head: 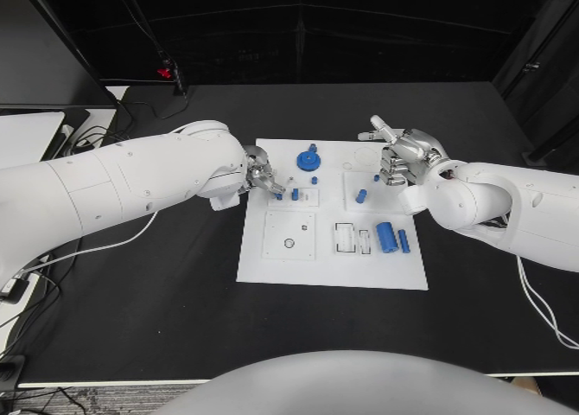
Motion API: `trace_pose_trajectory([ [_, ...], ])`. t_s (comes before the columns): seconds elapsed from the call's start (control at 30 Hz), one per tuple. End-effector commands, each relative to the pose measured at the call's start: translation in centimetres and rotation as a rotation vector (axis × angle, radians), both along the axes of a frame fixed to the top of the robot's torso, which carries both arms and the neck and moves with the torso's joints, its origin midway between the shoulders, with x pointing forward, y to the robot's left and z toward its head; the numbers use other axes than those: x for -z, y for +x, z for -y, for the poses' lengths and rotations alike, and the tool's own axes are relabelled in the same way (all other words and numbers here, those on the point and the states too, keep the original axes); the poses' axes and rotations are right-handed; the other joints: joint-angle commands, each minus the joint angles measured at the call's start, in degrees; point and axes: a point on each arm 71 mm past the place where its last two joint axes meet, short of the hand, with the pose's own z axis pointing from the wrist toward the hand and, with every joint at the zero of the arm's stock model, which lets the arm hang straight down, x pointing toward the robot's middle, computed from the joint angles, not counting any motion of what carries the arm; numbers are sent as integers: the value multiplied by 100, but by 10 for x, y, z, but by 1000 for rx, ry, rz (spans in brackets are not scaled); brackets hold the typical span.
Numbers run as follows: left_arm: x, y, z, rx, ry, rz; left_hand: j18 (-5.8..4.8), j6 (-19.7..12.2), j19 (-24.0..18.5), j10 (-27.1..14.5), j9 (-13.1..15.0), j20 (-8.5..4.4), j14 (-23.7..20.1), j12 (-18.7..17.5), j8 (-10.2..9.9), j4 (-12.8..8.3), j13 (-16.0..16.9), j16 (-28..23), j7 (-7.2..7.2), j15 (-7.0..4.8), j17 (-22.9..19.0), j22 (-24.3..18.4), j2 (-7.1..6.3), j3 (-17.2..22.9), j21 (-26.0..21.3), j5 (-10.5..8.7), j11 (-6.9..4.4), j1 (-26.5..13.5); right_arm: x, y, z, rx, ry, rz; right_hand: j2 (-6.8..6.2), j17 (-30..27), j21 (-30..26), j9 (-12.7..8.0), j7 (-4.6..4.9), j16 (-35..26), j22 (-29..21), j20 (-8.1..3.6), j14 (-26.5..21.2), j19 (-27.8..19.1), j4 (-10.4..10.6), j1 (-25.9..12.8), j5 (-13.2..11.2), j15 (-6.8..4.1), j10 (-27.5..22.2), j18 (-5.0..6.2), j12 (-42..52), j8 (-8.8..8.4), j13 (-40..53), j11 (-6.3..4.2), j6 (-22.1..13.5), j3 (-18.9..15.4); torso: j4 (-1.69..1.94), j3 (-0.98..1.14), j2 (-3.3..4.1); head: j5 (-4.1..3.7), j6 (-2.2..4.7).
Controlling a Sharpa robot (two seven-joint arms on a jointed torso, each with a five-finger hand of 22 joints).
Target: Assemble the parts on the task board
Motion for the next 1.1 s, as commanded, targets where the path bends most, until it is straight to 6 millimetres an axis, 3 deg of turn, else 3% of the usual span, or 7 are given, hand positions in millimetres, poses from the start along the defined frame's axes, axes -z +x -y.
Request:
trace_pose_trajectory([
  [0.03,6,-1,-4,-2,46,-9,-37,15,598,599,-9,-39,592,-2,29,-19,1507,5,-34,-51,1509,1509,7,6,18,39,-45,59,-1,0,-1,-7,6,6,19,1510,-28,-6,379,14,1370,-21,595,339,-2,45,32,-1,606,44,15,38,1508,23,-35,41,1,0,1,-3,-2],
  [1.1,9,-3,-5,16,93,-57,-37,17,598,599,-10,-38,592,-2,54,148,1507,5,-9,-35,1509,1509,73,6,18,-15,-29,13,-2,0,-1,-7,6,7,19,1510,-28,-6,379,14,1370,-21,595,339,-2,45,32,-1,606,44,15,38,1508,23,-35,41,2,2,2,-1,-25],
])
